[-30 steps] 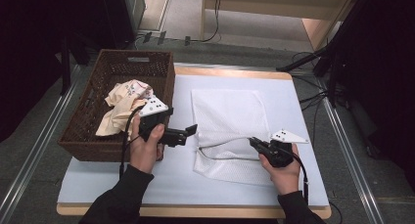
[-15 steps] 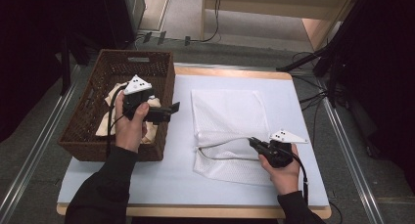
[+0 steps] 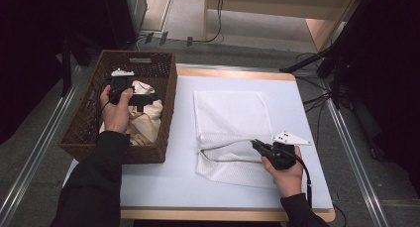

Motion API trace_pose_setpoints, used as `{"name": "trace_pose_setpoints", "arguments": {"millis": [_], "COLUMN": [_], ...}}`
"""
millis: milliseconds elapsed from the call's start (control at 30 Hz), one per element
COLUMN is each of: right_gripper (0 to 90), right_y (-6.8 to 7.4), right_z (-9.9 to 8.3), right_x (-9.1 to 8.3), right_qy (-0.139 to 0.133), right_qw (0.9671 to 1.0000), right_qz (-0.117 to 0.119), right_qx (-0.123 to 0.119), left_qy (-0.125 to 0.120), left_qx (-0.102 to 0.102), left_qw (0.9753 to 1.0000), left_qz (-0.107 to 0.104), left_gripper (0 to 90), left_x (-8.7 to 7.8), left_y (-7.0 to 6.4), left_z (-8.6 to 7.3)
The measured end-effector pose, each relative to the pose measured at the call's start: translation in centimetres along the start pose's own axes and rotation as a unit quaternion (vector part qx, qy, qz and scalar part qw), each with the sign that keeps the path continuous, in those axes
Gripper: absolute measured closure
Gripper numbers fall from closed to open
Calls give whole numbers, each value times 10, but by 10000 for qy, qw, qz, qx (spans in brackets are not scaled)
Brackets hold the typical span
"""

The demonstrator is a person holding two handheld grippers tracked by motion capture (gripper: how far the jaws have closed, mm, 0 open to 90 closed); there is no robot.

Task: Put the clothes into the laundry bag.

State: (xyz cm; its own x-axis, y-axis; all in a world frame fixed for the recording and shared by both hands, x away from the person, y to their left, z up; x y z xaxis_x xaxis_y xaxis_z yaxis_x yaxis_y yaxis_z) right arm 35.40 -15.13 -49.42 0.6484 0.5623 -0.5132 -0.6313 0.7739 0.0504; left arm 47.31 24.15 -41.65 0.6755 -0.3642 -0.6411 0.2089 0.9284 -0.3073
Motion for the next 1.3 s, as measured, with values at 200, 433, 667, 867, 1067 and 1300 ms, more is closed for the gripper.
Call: {"name": "trace_pose_setpoints", "arguments": {"millis": [200, 433, 667, 867, 1067, 1300], "right_gripper": [886, 886, 886, 883, 883, 883], "right_y": [0, 1, -1, -1, 1, 5], "right_z": [0, -1, -1, -1, -2, -7], "right_x": [0, 1, 0, 0, -2, 2], "right_qy": [8, 17, 19, 4, -11, 27], "right_qw": [10000, 10000, 10000, 10000, 9999, 9998], "right_qz": [6, 9, 7, 52, 90, 148], "right_qx": [21, 7, 3, 36, 99, 117], "left_qy": [604, 1340, 2239, 2570, 2476, 2358], "left_qx": [-70, -50, -274, -85, 8, 14], "left_qw": [9980, 9887, 9677, 9596, 9628, 9715], "left_qz": [171, 672, 1130, 1141, 1084, -239], "left_gripper": [0, 0, 0, 0, 402, 582], "left_x": [18, 32, 42, 48, 40, 36], "left_y": [20, 35, 43, 37, 30, -2], "left_z": [-14, -33, -53, -63, -58, -57]}}
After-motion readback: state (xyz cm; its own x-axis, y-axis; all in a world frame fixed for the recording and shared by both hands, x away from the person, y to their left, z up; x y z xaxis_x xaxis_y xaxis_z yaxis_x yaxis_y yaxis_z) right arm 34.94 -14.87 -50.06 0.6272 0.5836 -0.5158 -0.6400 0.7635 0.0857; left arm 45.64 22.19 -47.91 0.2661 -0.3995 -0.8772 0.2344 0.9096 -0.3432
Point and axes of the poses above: each handheld gripper's, and its own axes: x roughly forward along the jaws, z roughly out of its top, y roughly to its left, the point moved 8 cm from there along x, roughly forward along the jaws, and after that the axes turned 10 degrees about -x, right-handed, at the moved point
